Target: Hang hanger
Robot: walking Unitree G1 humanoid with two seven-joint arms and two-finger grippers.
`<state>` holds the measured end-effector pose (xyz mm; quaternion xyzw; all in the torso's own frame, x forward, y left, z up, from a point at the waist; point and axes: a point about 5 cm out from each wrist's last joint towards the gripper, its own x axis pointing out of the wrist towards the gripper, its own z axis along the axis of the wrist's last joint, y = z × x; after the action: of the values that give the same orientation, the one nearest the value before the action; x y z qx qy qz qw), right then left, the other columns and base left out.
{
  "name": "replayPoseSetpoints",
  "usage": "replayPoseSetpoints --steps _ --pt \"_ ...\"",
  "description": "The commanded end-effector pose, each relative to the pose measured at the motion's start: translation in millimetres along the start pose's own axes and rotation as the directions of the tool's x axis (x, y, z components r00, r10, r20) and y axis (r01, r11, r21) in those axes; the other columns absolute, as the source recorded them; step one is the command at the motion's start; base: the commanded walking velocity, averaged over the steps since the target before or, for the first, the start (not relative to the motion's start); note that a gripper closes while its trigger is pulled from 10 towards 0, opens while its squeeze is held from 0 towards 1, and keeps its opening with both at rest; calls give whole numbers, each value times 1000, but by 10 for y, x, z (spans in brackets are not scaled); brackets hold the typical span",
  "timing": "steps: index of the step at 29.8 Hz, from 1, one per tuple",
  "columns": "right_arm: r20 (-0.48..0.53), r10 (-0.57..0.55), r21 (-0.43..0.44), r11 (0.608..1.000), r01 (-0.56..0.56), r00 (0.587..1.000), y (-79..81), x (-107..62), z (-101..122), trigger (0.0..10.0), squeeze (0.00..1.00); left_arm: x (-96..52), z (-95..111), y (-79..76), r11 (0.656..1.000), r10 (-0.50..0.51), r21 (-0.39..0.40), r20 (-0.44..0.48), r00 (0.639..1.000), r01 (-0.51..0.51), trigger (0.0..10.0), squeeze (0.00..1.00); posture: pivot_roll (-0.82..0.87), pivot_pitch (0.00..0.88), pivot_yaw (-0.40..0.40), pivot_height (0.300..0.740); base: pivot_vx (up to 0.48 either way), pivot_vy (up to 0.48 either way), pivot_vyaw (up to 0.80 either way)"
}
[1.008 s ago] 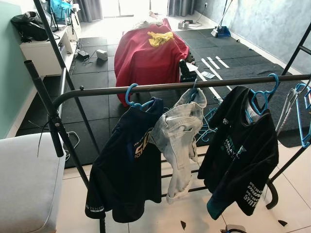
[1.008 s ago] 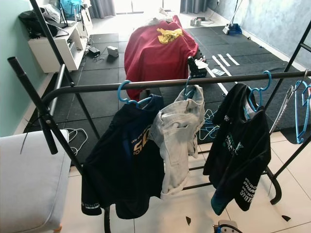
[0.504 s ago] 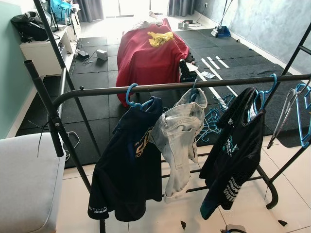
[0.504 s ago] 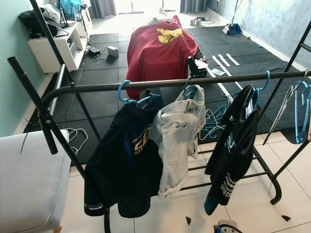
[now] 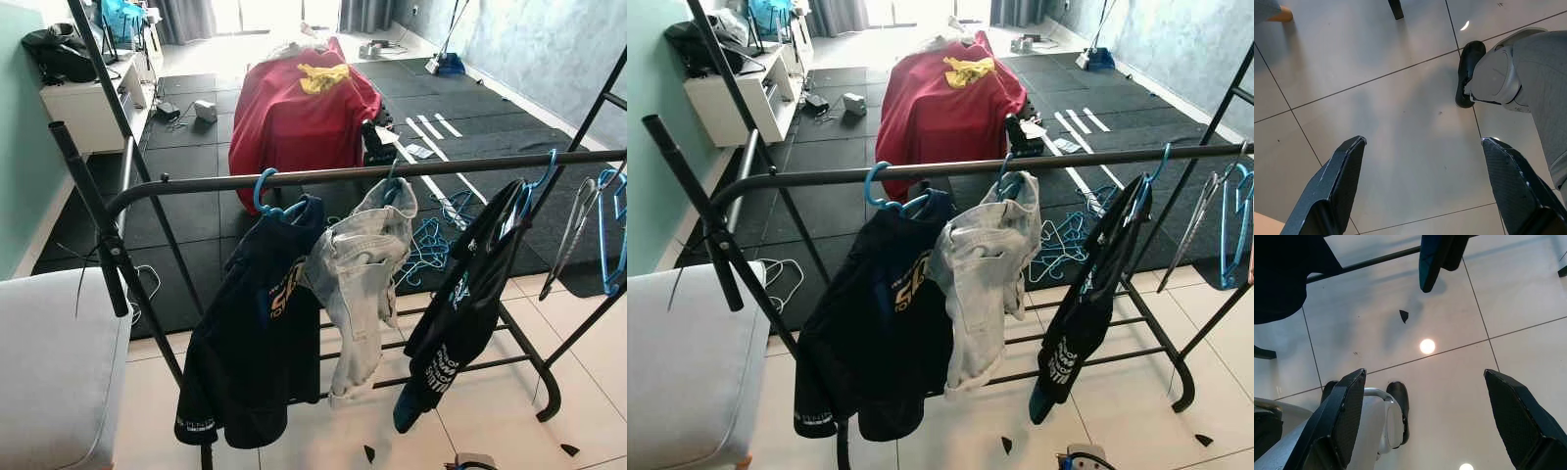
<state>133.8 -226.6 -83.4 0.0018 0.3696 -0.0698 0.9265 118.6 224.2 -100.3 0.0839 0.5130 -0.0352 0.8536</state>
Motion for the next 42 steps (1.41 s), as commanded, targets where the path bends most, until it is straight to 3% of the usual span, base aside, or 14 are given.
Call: replayPoseSetpoints --steps 1,34,42 --pt "92 -169 215 966 146 981 -226 186 457 10000 0 112 1153 -93 983 -51 -151 308 950 102 10000 0 -9 0 -26 740 0 0 0" --pt "114 -169 229 963 140 979 -208 225 554 10000 0 115 1160 -87 976 -47 -188 305 951 108 10000 0 -6 0 -35 740 0 0 0" --pt "146 -141 202 973 110 979 -173 231 602 10000 0 109 1192 -123 985 -76 -122 324 943 121 10000 0 -5 0 -34 740 0 0 0"
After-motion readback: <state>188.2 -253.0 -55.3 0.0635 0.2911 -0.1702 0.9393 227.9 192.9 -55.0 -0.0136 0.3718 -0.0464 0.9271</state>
